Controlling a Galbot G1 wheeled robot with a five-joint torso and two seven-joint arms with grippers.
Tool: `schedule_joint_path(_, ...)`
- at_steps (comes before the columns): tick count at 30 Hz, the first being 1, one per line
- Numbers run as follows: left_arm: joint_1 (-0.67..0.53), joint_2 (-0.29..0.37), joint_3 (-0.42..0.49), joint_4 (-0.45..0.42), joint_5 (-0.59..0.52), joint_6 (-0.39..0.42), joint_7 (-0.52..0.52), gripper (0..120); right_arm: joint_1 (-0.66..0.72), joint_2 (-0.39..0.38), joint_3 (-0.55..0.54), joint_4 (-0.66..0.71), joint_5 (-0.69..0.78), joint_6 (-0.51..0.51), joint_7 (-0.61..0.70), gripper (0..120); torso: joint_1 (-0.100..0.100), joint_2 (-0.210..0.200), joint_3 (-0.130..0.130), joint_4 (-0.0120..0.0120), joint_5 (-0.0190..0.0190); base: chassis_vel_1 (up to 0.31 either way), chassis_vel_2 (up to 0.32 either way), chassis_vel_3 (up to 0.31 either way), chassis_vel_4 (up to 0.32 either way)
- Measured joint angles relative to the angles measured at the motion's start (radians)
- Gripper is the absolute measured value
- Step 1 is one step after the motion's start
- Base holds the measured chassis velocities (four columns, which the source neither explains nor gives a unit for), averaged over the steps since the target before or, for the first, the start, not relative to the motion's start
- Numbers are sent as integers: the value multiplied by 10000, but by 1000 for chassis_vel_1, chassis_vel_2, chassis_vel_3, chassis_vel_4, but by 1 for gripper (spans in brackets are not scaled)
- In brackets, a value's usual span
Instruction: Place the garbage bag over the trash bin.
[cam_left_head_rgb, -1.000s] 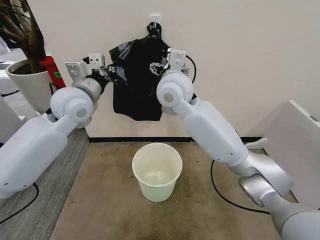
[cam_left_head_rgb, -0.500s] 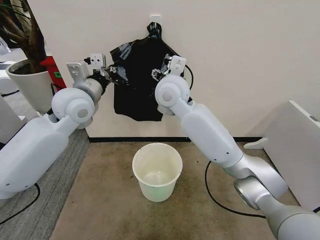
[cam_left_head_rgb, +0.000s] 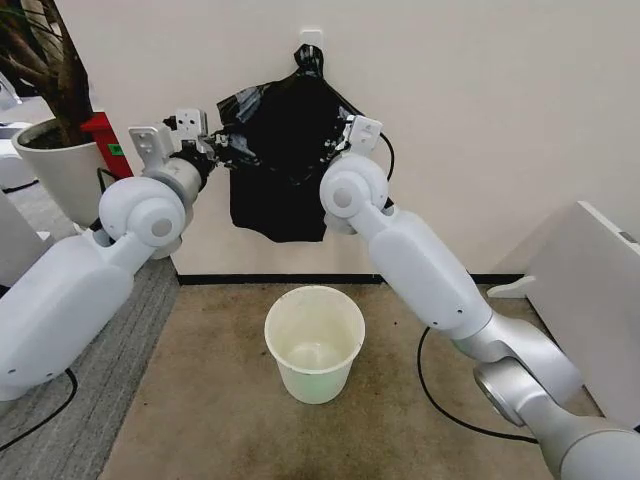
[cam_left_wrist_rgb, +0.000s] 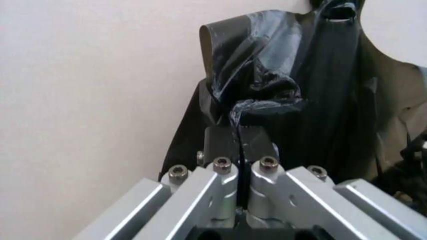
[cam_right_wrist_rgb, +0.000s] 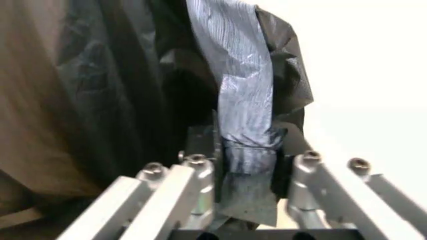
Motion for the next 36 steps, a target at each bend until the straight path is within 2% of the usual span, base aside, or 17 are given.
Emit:
schedule_joint_path(2,52,8,-11,5,-19,-38,-6,0,-54,-97,-14,46,-191,34,-201,3,0,0,0,0,1,0,0,0,0)
schedule_joint_path(4,87,14,-18,6,-76,-71,-23,0,-111,-193,-35,124,-282,35,-359,0,0,0,0,-1,1,0,0,0,0)
schedule_joint_path(14,549,117,-42,-76,-174,-81,-177,0,-644,-625,2,415,-458,30,-902,0,0,0,0,-1,5,0,0,0,0)
schedule_joint_path(20,1855,357,-188,-670,-105,-116,-231,0,-1833,-1285,123,1118,-408,47,-1246,0,0,0,0,0,5,0,0,0,0)
schedule_joint_path(25,2457,414,-422,-1019,-66,-118,-236,0,-2402,-1642,174,1686,-362,106,-1291,0,0,0,0,-1,2,0,0,0,0)
schedule_joint_path(30,2805,1004,-825,-1561,-72,-258,69,0,-2561,-2218,358,2724,123,126,-1364,0,0,0,-1,0,3,0,0,0,0)
schedule_joint_path(34,2596,1818,-1127,-2137,-332,-726,563,0,-2161,-2970,847,3694,1029,134,-1934,0,1,2,-1,3,0,0,0,0,0)
schedule_joint_path(36,2512,1939,-1158,-2268,-481,-795,587,0,-2114,-3114,946,3828,1161,132,-2109,0,1,2,-1,3,4,0,0,0,0)
